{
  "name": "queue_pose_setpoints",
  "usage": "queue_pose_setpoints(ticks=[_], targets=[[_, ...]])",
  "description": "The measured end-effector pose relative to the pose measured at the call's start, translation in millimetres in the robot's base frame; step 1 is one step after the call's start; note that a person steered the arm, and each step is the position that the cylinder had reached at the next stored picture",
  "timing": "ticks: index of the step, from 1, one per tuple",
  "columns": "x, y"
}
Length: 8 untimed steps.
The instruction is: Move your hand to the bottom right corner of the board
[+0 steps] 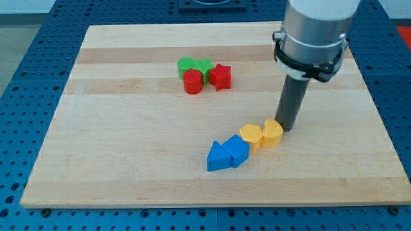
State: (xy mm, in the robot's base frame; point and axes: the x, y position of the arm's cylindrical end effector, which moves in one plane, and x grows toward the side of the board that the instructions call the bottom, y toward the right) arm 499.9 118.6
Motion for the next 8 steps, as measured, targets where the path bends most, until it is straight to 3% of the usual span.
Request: queue_pose_setpoints(ticks=[3,6,8], targets=[[60,-18],[62,5],[92,89]])
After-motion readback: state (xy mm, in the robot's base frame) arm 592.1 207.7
